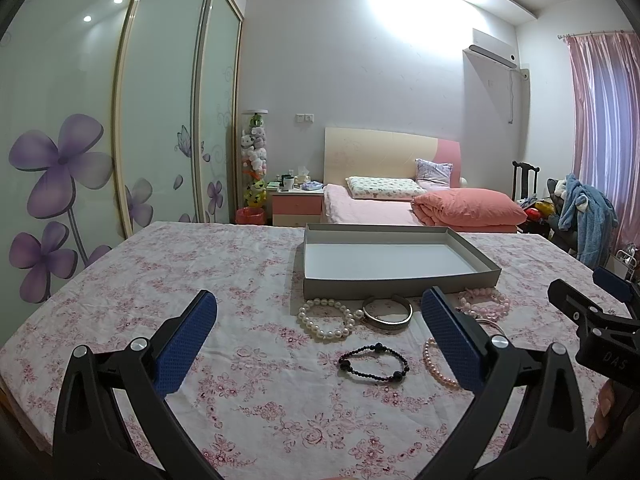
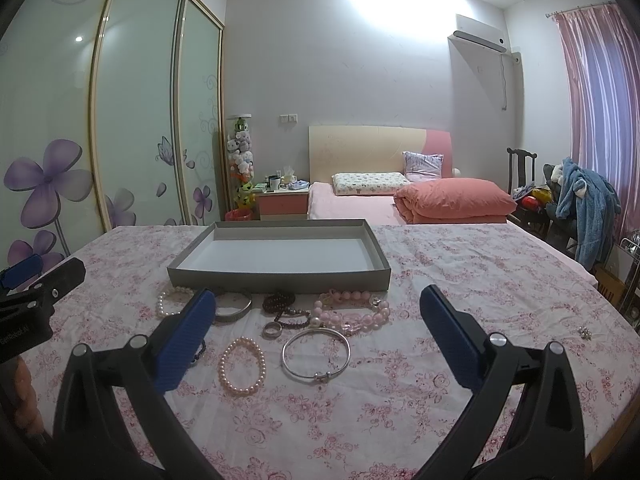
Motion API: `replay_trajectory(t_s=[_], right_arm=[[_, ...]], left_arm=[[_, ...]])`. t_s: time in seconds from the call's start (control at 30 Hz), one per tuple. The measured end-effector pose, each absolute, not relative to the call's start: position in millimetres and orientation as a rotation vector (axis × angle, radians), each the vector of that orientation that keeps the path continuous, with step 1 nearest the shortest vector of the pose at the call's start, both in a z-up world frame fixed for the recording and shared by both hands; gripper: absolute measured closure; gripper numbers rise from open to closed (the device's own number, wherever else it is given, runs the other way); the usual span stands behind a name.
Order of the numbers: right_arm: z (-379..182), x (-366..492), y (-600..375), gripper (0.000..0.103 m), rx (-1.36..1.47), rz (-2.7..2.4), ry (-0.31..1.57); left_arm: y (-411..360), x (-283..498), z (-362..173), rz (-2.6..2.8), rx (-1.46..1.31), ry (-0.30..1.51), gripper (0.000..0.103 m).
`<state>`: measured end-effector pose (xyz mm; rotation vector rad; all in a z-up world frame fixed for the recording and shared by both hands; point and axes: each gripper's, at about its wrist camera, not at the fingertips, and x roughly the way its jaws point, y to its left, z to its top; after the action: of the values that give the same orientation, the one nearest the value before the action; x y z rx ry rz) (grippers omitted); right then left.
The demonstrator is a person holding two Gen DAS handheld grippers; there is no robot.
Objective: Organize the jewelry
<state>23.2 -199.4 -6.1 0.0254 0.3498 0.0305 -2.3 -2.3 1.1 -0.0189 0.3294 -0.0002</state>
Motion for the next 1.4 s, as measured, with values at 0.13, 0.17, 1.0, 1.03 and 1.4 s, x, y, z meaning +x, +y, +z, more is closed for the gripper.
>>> replay_trajectory(t_s=[0.13, 0.17, 1.0, 1.03, 1.4], right_arm=[[-6.2, 22.9, -199.4, 0.004, 0.026, 0.031, 0.350], [-6.2, 22.8, -199.5, 0.004, 0.026, 0.031, 0.350], [-5.0, 21.4, -200.1, 0.004, 0.026, 0.031, 0.348], [-5.0, 21.6, -200.1, 0.004, 0.026, 0.031, 0.349], [-5.2, 21.2, -200.5, 0.004, 0.026, 0.031, 0.349]], left_arm=[[0.2, 0.0, 0.2, -0.001, -0.023, 0.333, 0.002], [0.1, -0.1, 0.2, 0.000, -0.023, 0.333, 0.002], [-6.7, -3.0, 1.1, -0.004, -0.023, 0.336, 0.002], [-7.0, -3.3, 1.1, -0.004, -0.023, 0.336, 0.002], [-10.7, -3.9, -4.4, -0.005, -0.023, 0.339, 0.002]])
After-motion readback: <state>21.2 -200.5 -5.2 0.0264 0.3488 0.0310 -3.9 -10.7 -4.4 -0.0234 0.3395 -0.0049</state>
